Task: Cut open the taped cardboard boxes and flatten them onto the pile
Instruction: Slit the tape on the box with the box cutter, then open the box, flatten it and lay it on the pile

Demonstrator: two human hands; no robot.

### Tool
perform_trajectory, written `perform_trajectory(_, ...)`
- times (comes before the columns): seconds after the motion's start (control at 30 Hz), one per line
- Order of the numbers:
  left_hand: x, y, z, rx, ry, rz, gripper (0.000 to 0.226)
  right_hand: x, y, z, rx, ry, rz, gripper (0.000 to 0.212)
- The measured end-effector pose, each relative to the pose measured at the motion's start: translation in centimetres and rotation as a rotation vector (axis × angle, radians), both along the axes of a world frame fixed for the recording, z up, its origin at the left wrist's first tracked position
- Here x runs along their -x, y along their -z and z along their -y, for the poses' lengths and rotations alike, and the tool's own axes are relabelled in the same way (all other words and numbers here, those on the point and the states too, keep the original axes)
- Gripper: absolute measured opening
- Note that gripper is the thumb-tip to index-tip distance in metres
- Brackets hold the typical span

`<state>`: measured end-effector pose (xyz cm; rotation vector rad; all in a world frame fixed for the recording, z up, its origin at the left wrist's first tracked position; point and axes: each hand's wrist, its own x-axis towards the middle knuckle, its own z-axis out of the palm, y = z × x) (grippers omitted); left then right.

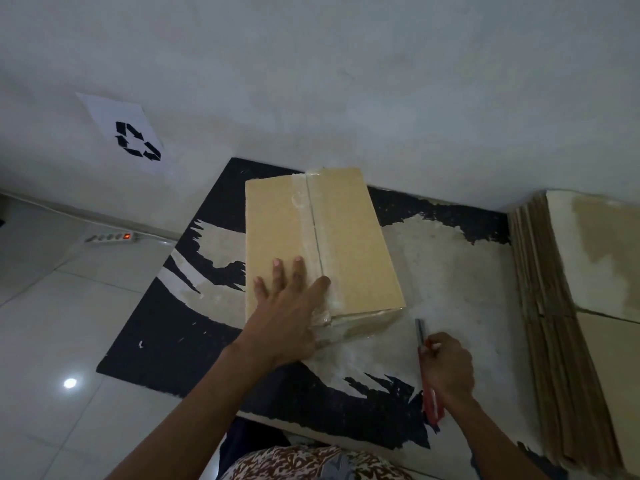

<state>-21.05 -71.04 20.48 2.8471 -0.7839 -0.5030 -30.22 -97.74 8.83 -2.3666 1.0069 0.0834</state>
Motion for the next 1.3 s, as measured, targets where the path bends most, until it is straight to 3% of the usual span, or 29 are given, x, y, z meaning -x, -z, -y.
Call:
perform_trajectory(0.13, -0.1, 0.1, -0.2, 0.04, 0.001, 0.009, 0.086, 0.1, 0.2, -0.3, -0.007, 0.034, -0.074, 0.007)
perform_trajectory(0.2, -0.1, -0.1, -0.2, 0.052, 0.0, 0.005, 0.082, -0.1, -0.6, -0.7, -0.011, 0.013, -0.017, 0.033)
perform_trajectory(0.27, -0.1, -0.3, -0.3, 0.067, -0.006, 0.008, 0.078, -0.5, -2.9, -2.0, -0.088, -0.056, 0.265, 0.064)
perform_trajectory(0.33, 0.0, -0.4, -0.3, 0.08, -0.012, 0.007, 0.074, -1.5, -6.1, -3.6, -0.097, -0.308, 0.556, 0.079)
perform_trajectory(0.37, 0.0, -0.5, -0.3, 0.084, -0.012, 0.004, 0.073, -2.1, -7.4, -4.3, -0.021, -0.487, 0.612, 0.081)
perform_trajectory(0.47, 0.2, -0.5, -0.6, 0.09, -0.011, -0.016, 0.082, -4.7, -8.6, -6.0, 0.224, -0.885, 0.551, 0.09)
perform_trajectory(0.6, 0.8, -0.4, -1.5, 0.179, -0.016, 0.0, 0.077, -6.9, -9.0, -6.4, 0.257, -0.898, 0.474, 0.087)
perform_trajectory(0.7, 1.7, -0.5, -2.2, 0.37, -0.057, 0.03, 0.074, -6.7, -9.5, -5.9, 0.309, -0.908, 0.558, 0.064)
perform_trajectory(0.77, 2.5, -0.4, -2.6, 0.545, -0.139, 0.062, 0.078, -6.3, -10.1, -5.9, 0.195, -0.787, 0.665, 0.049)
perform_trajectory(0.87, 3.4, -0.4, -3.1, 0.8, -0.401, 0.19, 0.073, -6.1, -11.6, -5.5, -0.096, -0.313, 0.873, 0.039)
perform_trajectory(0.93, 3.4, -0.8, -3.5, 0.958, -0.668, 0.367, 0.068, -6.0, -11.8, -4.6, -0.166, 0.003, 0.948, 0.043)
perform_trajectory(1.03, 2.5, -0.2, -4.7, 1.203, -1.091, 0.464, 0.077, -5.6, -10.4, -2.8, -0.309, 0.34, 0.924, 0.058)
perform_trajectory(1.07, 2.0, 0.4, -5.3, 1.281, -1.223, 0.447, 0.079, -5.4, -9.6, -2.4, -0.371, 0.407, 0.855, 0.054)
perform_trajectory(1.13, 1.0, 1.9, -6.6, 1.444, -1.539, 0.339, 0.08, -5.1, -8.3, -1.9, -0.569, 0.498, 0.636, 0.032)
perform_trajectory(1.2, 0.0, 3.2, -7.2, 1.522, -1.774, 0.139, 0.083, -4.4, -7.2, -2.0, -0.616, 0.416, 0.415, 0.025)
perform_trajectory(1.3, -0.7, 4.3, -6.8, 1.332, -1.677, -0.038, 0.062, -3.7, -6.5, -2.6, -0.441, 0.174, 0.239, 0.036)
